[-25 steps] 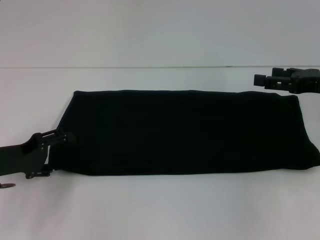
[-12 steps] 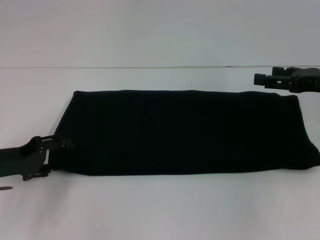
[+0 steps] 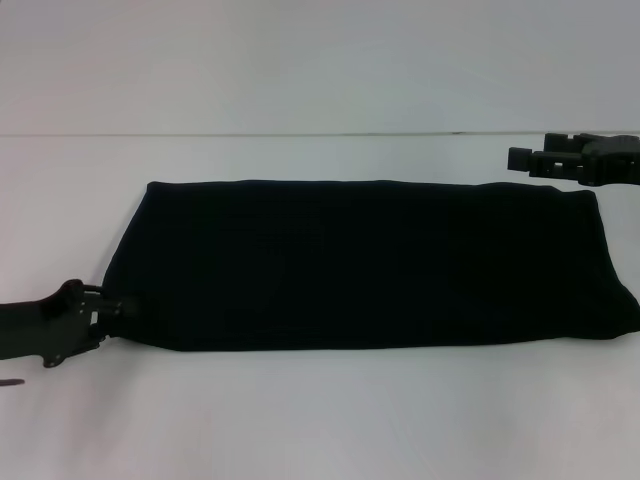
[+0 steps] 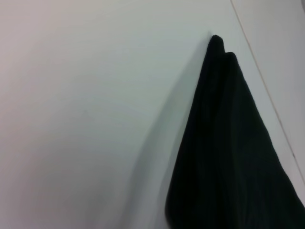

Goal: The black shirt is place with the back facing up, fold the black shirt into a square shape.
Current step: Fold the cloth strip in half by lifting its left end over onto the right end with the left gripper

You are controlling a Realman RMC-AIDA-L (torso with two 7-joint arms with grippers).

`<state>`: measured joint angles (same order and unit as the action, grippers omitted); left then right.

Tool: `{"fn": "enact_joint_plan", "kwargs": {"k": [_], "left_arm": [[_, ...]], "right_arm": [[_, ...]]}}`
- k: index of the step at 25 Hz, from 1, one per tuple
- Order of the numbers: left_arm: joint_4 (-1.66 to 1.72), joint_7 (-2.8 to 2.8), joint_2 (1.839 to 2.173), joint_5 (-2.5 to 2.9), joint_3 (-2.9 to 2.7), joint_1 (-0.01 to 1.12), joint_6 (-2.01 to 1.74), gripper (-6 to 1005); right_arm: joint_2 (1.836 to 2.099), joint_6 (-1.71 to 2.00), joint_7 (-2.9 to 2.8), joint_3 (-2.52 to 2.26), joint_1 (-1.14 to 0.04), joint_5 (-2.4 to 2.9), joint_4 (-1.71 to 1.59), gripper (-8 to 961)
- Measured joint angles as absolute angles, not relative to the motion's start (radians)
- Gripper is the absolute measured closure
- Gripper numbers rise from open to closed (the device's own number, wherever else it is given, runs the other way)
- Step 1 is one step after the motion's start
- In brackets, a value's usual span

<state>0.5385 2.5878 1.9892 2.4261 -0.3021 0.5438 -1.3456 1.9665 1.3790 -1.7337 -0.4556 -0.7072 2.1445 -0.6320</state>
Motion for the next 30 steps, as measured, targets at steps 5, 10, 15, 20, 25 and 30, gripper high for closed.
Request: {"fn": "enact_joint_plan", "kwargs": {"k": [5, 10, 15, 20, 25, 30], "left_arm": [[0.538, 2.568, 1.99, 2.434, -0.303, 0.545, -1.341, 731], [0.541, 2.507, 1.988, 2.434, -0.301, 0.548, -1.351, 837], [0.575, 2.401, 1.983, 2.462, -0.303, 0.543, -1.36, 931], [0.598, 2.31, 1.982, 2.49, -0.299, 0.535, -1.351, 975], [0.638, 2.249, 1.98, 2.491, -0.297, 0.513, -1.359, 976], [0.704, 2.23, 1.971, 2.499, -0.296, 0.478, -1.384, 974]], "right_arm": [[1.966, 1.37, -1.731, -0.456, -0.707, 2.145, -0.63, 29], [1.967, 1.368, -1.731, -0.457, -0.706, 2.145, -0.627, 29], [1.968, 1.367, -1.731, -0.456, -0.703, 2.145, -0.624, 29], [1.982, 1.351, -1.733, -0.454, -0.704, 2.145, -0.623, 29], [1.999, 1.321, -1.733, -0.46, -0.71, 2.131, -0.622, 29], [2.011, 1.311, -1.732, -0.464, -0.72, 2.1, -0.62, 29]]}}
